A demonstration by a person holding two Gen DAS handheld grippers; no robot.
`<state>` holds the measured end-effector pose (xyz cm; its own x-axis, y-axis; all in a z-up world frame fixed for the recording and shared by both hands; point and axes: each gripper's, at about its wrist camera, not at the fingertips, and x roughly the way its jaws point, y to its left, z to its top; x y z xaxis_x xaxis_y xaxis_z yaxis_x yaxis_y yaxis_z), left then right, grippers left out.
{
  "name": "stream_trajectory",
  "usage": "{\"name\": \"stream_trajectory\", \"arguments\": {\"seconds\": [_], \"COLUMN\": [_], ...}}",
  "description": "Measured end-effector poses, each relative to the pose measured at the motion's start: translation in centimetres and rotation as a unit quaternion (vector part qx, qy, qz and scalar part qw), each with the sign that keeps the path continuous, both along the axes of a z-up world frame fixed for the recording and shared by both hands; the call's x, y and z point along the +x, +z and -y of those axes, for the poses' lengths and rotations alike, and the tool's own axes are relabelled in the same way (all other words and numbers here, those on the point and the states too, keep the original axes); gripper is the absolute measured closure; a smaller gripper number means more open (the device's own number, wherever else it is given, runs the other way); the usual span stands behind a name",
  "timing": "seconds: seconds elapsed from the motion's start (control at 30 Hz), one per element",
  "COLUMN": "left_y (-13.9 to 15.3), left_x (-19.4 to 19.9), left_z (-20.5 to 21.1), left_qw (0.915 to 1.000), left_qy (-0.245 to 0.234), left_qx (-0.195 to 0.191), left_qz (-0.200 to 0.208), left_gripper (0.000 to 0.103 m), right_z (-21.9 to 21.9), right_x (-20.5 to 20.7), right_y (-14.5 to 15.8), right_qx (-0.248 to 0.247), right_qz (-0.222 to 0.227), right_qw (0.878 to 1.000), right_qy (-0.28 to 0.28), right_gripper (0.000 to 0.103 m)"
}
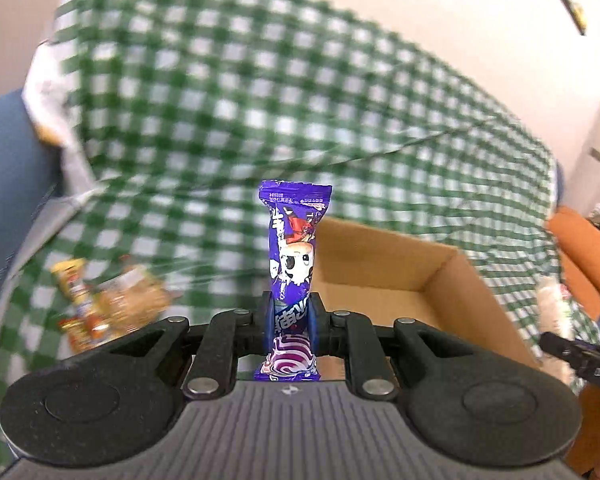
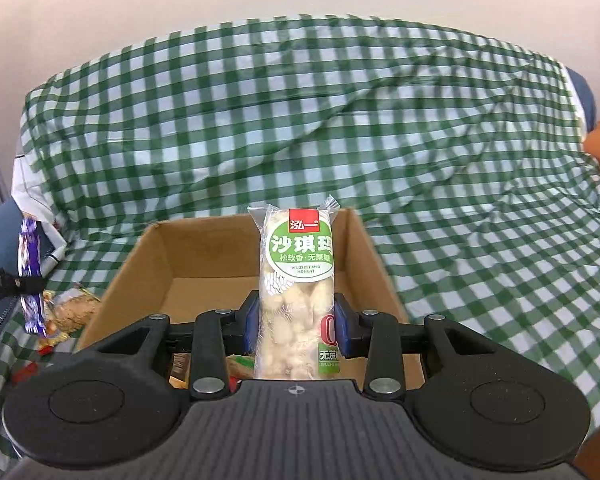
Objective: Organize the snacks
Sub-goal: 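Carry the purple candy bar and white cake packet over the box, then open both tools to drop the packets into the box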
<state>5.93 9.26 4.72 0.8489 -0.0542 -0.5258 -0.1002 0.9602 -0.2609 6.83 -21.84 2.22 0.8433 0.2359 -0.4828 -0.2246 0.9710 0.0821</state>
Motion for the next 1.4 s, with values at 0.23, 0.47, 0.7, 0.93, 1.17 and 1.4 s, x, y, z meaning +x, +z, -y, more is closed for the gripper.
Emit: {"name": "stream_trajectory", "arguments": {"seconds": [0.23,0.47,0.7,0.93,1.17,1.4], "left_y": [0.6,0.4,0.2,0.0,-0.1,-0.3], "left_x": [-0.2,-0.3,-0.2,-0.2,-0.3,-0.3], "left_z": [3.9,5.3,6.5,6.7,7.3,7.6], "left_qw": [0.9969,0.9936,0.9895,0.9882,0.9855,0.9841], "left_qy": [-0.053,-0.085,-0.114,-0.124,-0.141,-0.149], "left_qx": [0.024,0.023,0.036,0.033,0.041,0.046], "left_qz": [0.053,0.071,0.082,0.083,0.086,0.085], "left_gripper": [0.085,0.085,0.085,0.085,0.085,0.085], "right_z": [2.8,1.7,0.1,-0.2,-0.1,-0.2], "right_x": [0.2,0.7,0.9,1.1,1.2,1.2], "right_y": [-0.6,-0.7,-0.6,-0.6,-0.7,-0.7], "right_qx": [-0.008,-0.007,-0.014,-0.02,-0.022,-0.025], "right_qz": [-0.003,0.003,0.008,0.009,0.009,0.009], "right_qw": [0.999,1.0,1.0,1.0,1.0,1.0], "right_qy": [-0.032,-0.029,-0.016,-0.016,-0.018,-0.016], "right_gripper": [0.065,0.065,0.065,0.065,0.065,0.065]}}
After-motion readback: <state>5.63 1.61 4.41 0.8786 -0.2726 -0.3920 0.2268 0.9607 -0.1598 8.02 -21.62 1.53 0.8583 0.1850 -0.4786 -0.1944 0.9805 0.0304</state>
